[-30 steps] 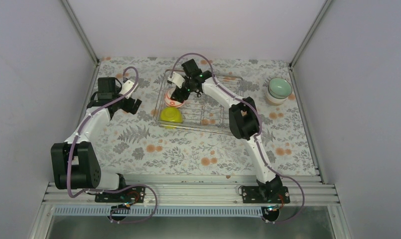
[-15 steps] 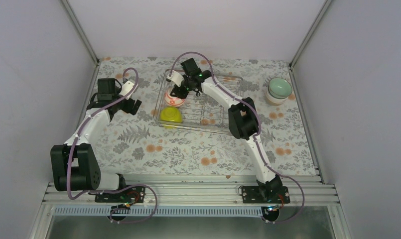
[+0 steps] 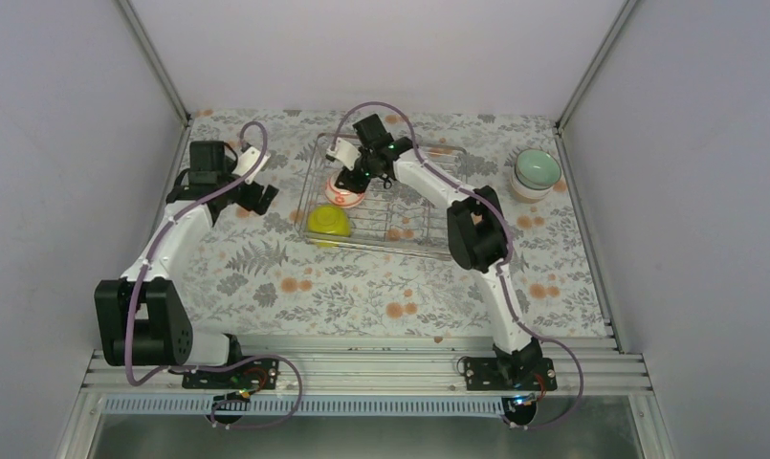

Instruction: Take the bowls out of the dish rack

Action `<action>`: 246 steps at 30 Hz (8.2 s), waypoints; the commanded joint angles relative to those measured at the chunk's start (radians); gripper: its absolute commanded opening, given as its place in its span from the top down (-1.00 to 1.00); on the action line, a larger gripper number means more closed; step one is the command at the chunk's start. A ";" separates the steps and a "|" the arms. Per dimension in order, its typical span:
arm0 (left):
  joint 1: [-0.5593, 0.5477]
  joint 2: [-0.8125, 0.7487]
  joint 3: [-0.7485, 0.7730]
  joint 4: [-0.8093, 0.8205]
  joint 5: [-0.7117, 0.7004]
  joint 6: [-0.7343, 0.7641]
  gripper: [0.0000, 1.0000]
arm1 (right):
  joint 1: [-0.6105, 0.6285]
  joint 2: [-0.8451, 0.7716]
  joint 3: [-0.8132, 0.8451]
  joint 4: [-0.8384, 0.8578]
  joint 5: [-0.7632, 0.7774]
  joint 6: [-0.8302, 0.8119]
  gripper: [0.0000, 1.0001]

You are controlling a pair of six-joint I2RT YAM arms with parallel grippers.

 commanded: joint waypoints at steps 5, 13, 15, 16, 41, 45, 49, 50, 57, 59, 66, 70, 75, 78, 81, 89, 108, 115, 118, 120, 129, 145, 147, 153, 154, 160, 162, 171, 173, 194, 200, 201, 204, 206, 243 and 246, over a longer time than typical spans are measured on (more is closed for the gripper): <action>-0.120 0.066 0.265 -0.172 0.225 -0.069 -1.00 | -0.055 -0.202 -0.002 -0.056 0.023 -0.022 0.92; -0.150 0.251 0.458 -0.217 0.469 -0.140 -1.00 | -0.137 -0.350 -0.060 -0.056 -0.008 -0.016 0.92; -0.151 0.305 0.492 -0.216 0.545 -0.159 -1.00 | -0.154 -0.384 -0.067 -0.056 -0.020 -0.010 0.92; -0.152 0.342 0.509 -0.215 0.588 -0.165 -1.00 | -0.159 -0.397 -0.068 -0.058 -0.026 -0.009 0.92; -0.260 0.945 1.161 -0.467 1.135 -0.206 -1.00 | -0.171 -0.367 0.031 -0.089 -0.076 0.017 0.92; -0.254 0.959 1.210 -0.497 1.172 -0.182 -1.00 | -0.171 -0.355 0.027 -0.087 -0.084 0.018 0.92; -0.254 0.945 1.235 -0.495 1.198 -0.186 -1.00 | -0.171 -0.351 0.001 -0.077 -0.098 0.019 0.92; -0.255 0.938 1.234 -0.486 1.200 -0.193 -1.00 | -0.171 -0.349 -0.003 -0.075 -0.098 0.019 0.92; -0.255 0.866 1.157 -0.372 1.201 -0.259 -0.70 | -0.171 -0.352 -0.035 -0.054 -0.121 0.027 0.92; -0.255 0.860 1.156 -0.374 1.203 -0.259 -0.41 | -0.171 -0.346 -0.043 -0.057 -0.137 0.030 0.92; -0.255 0.838 1.158 -0.395 1.224 -0.242 0.09 | -0.171 -0.347 -0.100 -0.047 -0.174 0.031 0.91; -0.256 0.832 1.171 -0.397 1.234 -0.242 0.20 | -0.170 -0.352 -0.138 -0.038 -0.190 0.031 0.90; -0.255 0.833 1.188 -0.417 1.252 -0.233 0.28 | -0.171 -0.351 -0.184 -0.017 -0.203 0.033 0.86; -0.256 0.832 1.189 -0.423 1.261 -0.231 0.38 | -0.168 -0.346 -0.198 -0.006 -0.210 0.039 0.85; -0.256 0.834 1.188 -0.428 1.265 -0.230 0.64 | -0.163 -0.338 -0.199 -0.005 -0.217 0.045 0.82; -0.261 0.852 1.217 -0.567 1.244 -0.115 0.95 | -0.160 -0.358 -0.217 -0.010 -0.211 0.041 0.70; -0.389 0.622 0.921 -0.417 0.465 -0.061 0.95 | -0.271 -0.610 -0.197 -0.312 -0.004 0.094 0.04; -0.426 0.565 0.838 -0.341 0.271 -0.064 0.95 | -0.352 -0.700 -0.267 -0.352 -0.068 0.073 -0.13; -0.467 0.541 0.803 -0.322 0.149 -0.031 0.95 | -0.366 -0.691 -0.245 -0.388 -0.075 0.045 -0.24; -0.509 0.522 0.786 -0.314 0.072 -0.006 0.95 | -0.369 -0.653 -0.196 -0.443 -0.085 0.021 -0.24; -0.682 0.460 0.722 -0.319 -0.237 0.142 0.95 | -0.420 -0.560 -0.104 -0.457 -0.078 -0.024 -0.25; -0.884 0.386 0.491 -0.112 -0.595 0.872 0.95 | -0.599 -0.547 -0.122 -0.462 -0.148 -0.126 -0.25; -0.904 0.424 0.530 -0.108 -0.640 0.932 0.95 | -0.598 -0.547 -0.123 -0.467 -0.173 -0.130 -0.26; -0.945 0.500 0.567 0.042 -0.782 1.145 0.95 | -0.585 -0.563 -0.175 -0.453 -0.227 -0.154 -0.22; -0.949 0.519 0.597 0.039 -0.791 1.156 0.95 | -0.582 -0.571 -0.192 -0.440 -0.228 -0.155 -0.23; -0.971 0.624 0.738 0.031 -0.856 1.203 0.95 | -0.547 -0.575 -0.233 -0.391 -0.208 -0.146 -0.20; -0.978 0.641 0.753 0.050 -0.876 1.228 0.95 | -0.530 -0.577 -0.247 -0.371 -0.191 -0.138 -0.18; -0.992 0.698 0.839 0.010 -0.895 1.223 0.95 | -0.495 -0.600 -0.309 -0.255 -0.131 -0.099 -0.18; -0.993 0.697 0.840 0.012 -0.895 1.221 0.95 | -0.490 -0.605 -0.326 -0.229 -0.119 -0.091 -0.17; -0.997 0.688 0.809 0.109 -0.971 1.215 0.95 | -0.399 -0.577 -0.335 -0.201 -0.009 -0.020 0.56; -0.998 0.683 0.820 0.070 -0.952 1.179 0.95 | -0.397 -0.583 -0.327 -0.197 0.002 -0.009 0.93; -0.998 0.684 0.824 0.060 -0.948 1.171 0.95 | -0.396 -0.583 -0.324 -0.199 0.002 -0.006 0.93; -0.998 0.682 0.828 0.050 -0.942 1.151 0.95 | -0.394 -0.581 -0.319 -0.209 -0.012 -0.004 0.93; -0.998 0.682 0.824 0.069 -0.945 1.143 0.95 | -0.394 -0.579 -0.317 -0.213 -0.018 0.001 0.93; -0.714 0.315 0.901 -0.280 -0.393 0.123 -1.00 | -0.729 -0.552 -0.135 -0.217 0.083 0.129 0.93; -0.621 0.308 0.903 -0.284 -0.305 0.030 -1.00 | -0.775 -0.553 -0.127 -0.258 0.083 0.124 0.93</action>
